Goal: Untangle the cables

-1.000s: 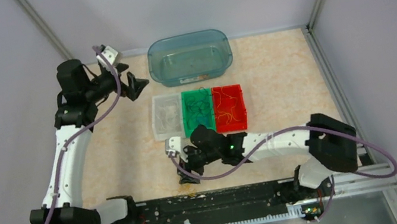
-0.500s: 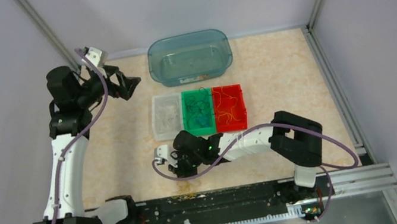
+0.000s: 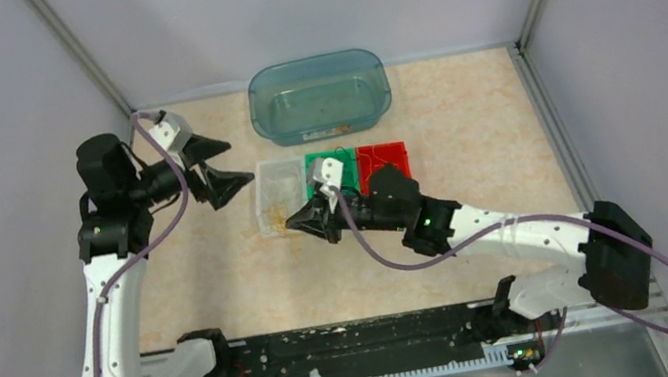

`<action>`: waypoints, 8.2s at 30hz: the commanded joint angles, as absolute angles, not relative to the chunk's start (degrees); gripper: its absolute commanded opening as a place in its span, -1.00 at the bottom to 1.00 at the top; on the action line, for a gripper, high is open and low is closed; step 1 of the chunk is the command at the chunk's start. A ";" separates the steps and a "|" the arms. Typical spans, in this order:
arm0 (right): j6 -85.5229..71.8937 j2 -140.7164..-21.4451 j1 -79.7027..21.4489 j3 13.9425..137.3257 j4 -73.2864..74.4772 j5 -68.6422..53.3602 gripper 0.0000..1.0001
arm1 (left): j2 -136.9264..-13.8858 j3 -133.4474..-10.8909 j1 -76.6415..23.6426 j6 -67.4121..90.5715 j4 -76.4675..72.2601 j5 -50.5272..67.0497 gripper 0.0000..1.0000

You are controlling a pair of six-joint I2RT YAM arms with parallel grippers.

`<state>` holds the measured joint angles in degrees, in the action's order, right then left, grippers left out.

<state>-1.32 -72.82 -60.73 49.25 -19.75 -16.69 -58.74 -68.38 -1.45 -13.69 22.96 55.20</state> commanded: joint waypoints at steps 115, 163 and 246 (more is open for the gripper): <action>-14.55 -67.89 -59.17 53.49 -29.59 -23.90 -1.00 | -46.27 -61.09 -11.98 -25.61 37.36 66.41 -0.03; -5.00 -78.90 -61.32 41.70 -25.22 -10.71 -0.03 | -44.24 -57.52 -12.14 -5.64 19.98 55.57 -0.28; 0.21 -58.08 -61.98 38.27 -32.77 -10.42 -1.00 | -45.44 -52.75 -11.78 -10.44 26.40 61.15 -0.06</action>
